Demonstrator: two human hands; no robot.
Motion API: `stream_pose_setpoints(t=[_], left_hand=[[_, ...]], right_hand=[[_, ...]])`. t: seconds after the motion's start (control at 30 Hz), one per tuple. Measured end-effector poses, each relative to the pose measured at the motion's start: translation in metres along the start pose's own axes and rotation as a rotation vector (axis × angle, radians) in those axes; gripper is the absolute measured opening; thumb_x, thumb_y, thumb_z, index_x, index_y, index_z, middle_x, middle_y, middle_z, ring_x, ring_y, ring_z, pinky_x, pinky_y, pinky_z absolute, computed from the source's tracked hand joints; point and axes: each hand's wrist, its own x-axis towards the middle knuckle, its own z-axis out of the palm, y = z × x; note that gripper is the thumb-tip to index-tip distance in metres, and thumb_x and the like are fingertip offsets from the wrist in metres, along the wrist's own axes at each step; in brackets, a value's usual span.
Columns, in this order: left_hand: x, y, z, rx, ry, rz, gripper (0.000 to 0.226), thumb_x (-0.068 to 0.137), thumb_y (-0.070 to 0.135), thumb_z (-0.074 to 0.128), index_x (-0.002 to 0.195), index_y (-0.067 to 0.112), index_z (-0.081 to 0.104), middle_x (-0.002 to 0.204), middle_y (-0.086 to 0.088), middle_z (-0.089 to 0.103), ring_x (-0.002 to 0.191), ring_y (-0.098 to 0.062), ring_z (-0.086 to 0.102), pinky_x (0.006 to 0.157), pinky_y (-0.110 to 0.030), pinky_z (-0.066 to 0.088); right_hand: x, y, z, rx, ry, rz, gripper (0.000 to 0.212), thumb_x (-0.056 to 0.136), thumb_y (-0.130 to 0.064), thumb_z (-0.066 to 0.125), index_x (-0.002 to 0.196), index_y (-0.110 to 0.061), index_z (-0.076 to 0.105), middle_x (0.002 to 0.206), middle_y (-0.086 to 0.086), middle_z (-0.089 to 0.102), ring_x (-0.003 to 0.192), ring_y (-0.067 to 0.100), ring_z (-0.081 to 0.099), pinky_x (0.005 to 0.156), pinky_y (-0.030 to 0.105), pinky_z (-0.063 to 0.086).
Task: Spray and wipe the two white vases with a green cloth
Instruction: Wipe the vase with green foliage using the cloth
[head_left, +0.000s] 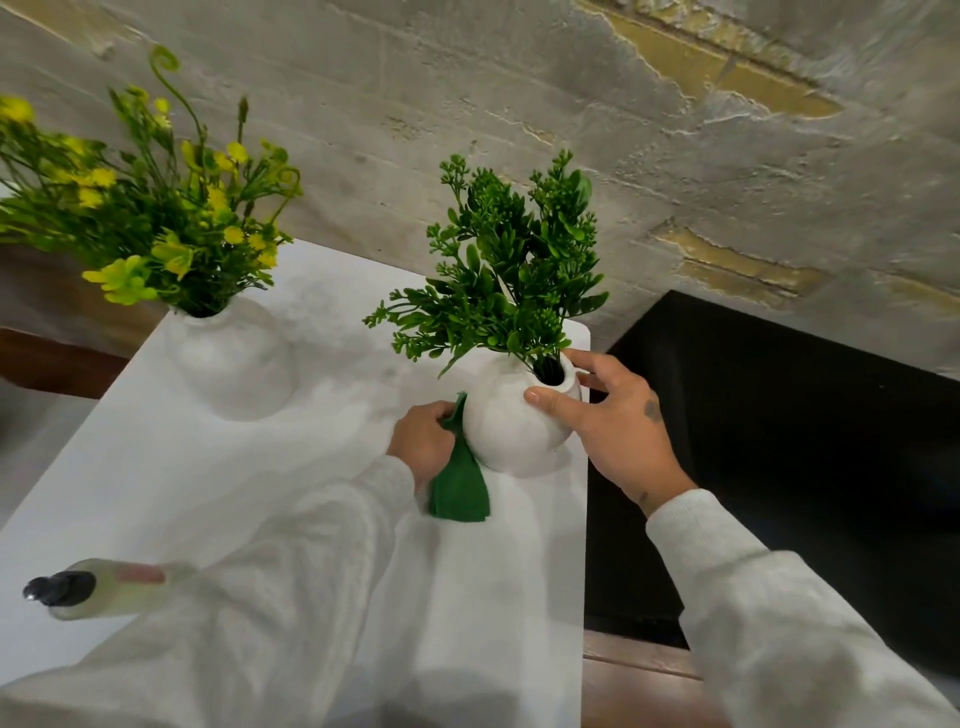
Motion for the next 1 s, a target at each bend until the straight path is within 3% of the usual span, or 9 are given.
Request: stream_pose_setpoints(t=[0.2,0.37,0.47,0.57,0.7,0.73,0.8,0.87,1.0], left_hand=[[-0.019,-0.023,0.003,-0.301,0.002,-0.118,0.023,0.072,0.0,0.066,0.08,0.02,0.072,0.087,-0.008,0.075,0.087,-0.029,0.07,0.086,-0.047,0.056],[0.001,-0.001,-0.009,-0.086,0.028,-0.038,0.027,0.078,0.001,0.057,0.089,0.021,0.073,0.089,-0.007,0.072,0.088,-0.029,0.067,0.083,-0.039,0.057],[0.004,0.017,-0.014,0.052,0.048,0.04,0.039,0.083,0.001,0.053,0.11,0.024,0.07,0.101,-0.006,0.07,0.095,-0.029,0.063,0.084,-0.03,0.051],[-0.005,0.03,-0.015,0.096,0.105,0.147,0.041,0.085,0.0,0.05,0.113,0.023,0.07,0.103,-0.004,0.07,0.093,-0.024,0.061,0.078,-0.022,0.042],[-0.035,0.059,-0.018,0.126,0.254,0.386,0.041,0.088,-0.001,0.045,0.112,0.021,0.072,0.101,0.005,0.067,0.088,-0.012,0.054,0.074,0.003,0.033],[-0.043,0.064,-0.018,0.155,0.303,0.476,0.042,0.087,-0.001,0.044,0.11,0.019,0.073,0.104,0.004,0.069,0.09,-0.014,0.056,0.078,0.003,0.035],[-0.056,0.069,-0.014,0.227,0.361,0.676,0.044,0.081,0.001,0.043,0.107,0.017,0.074,0.11,0.0,0.072,0.098,-0.022,0.062,0.093,-0.018,0.044],[-0.063,0.063,-0.009,0.281,0.383,0.783,0.049,0.075,0.0,0.044,0.109,0.018,0.074,0.112,-0.001,0.071,0.101,-0.026,0.061,0.095,-0.03,0.045],[-0.066,0.053,-0.005,0.205,0.425,0.737,0.051,0.076,-0.008,0.046,0.114,0.015,0.071,0.118,-0.004,0.069,0.105,-0.016,0.056,0.095,-0.001,0.029]], right_hand=[[0.001,0.001,0.003,0.005,0.0,-0.008,0.039,0.076,-0.034,0.084,0.094,-0.055,0.057,0.11,-0.025,0.058,0.092,-0.024,0.051,0.062,-0.005,0.041],[0.002,0.003,0.002,0.001,-0.011,-0.014,0.039,0.075,-0.035,0.084,0.1,-0.051,0.058,0.114,-0.022,0.059,0.098,-0.018,0.052,0.063,0.002,0.046],[0.003,0.003,0.001,0.001,-0.014,-0.013,0.04,0.074,-0.037,0.085,0.101,-0.052,0.059,0.116,-0.022,0.06,0.101,-0.017,0.052,0.065,0.005,0.046],[0.003,0.004,0.001,-0.002,-0.004,-0.018,0.041,0.074,-0.036,0.085,0.096,-0.056,0.057,0.113,-0.024,0.059,0.099,-0.018,0.053,0.066,0.002,0.047],[0.004,0.006,0.001,-0.004,0.004,-0.023,0.041,0.074,-0.036,0.085,0.099,-0.053,0.058,0.11,-0.026,0.058,0.097,-0.019,0.053,0.068,0.003,0.046],[0.004,0.007,0.001,-0.004,0.005,-0.023,0.04,0.074,-0.036,0.085,0.099,-0.052,0.059,0.111,-0.025,0.059,0.097,-0.018,0.053,0.069,0.003,0.045],[0.003,0.007,0.001,-0.007,0.01,-0.026,0.04,0.074,-0.036,0.085,0.102,-0.048,0.061,0.112,-0.024,0.06,0.097,-0.018,0.053,0.068,0.002,0.044],[0.004,0.007,0.002,-0.014,0.015,-0.029,0.04,0.074,-0.035,0.085,0.106,-0.044,0.062,0.111,-0.022,0.06,0.096,-0.018,0.053,0.069,0.002,0.044],[0.004,0.007,0.001,-0.013,0.014,-0.029,0.041,0.074,-0.033,0.085,0.108,-0.041,0.063,0.112,-0.019,0.06,0.095,-0.018,0.053,0.069,0.001,0.044]])
